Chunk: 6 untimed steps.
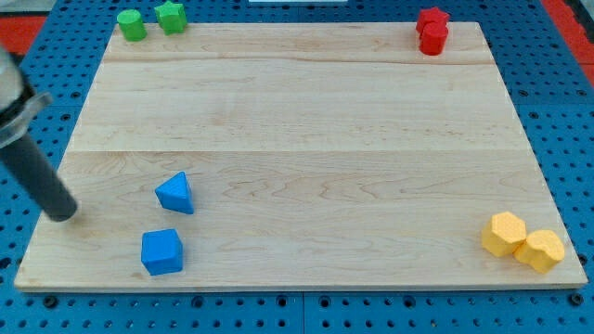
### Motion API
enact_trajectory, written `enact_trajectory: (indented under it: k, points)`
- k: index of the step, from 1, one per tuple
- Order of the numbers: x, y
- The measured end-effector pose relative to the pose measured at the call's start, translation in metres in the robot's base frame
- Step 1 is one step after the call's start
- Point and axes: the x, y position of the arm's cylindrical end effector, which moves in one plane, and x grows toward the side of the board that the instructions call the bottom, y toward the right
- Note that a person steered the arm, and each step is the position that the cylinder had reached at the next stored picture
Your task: Move your arm to blue cube
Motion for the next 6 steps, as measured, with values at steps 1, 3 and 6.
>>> enact_trajectory:
  k: [1, 3, 6]
  points:
    - [0.038, 0.009]
    - [-0.005, 0.079]
    - [0.036, 0.095]
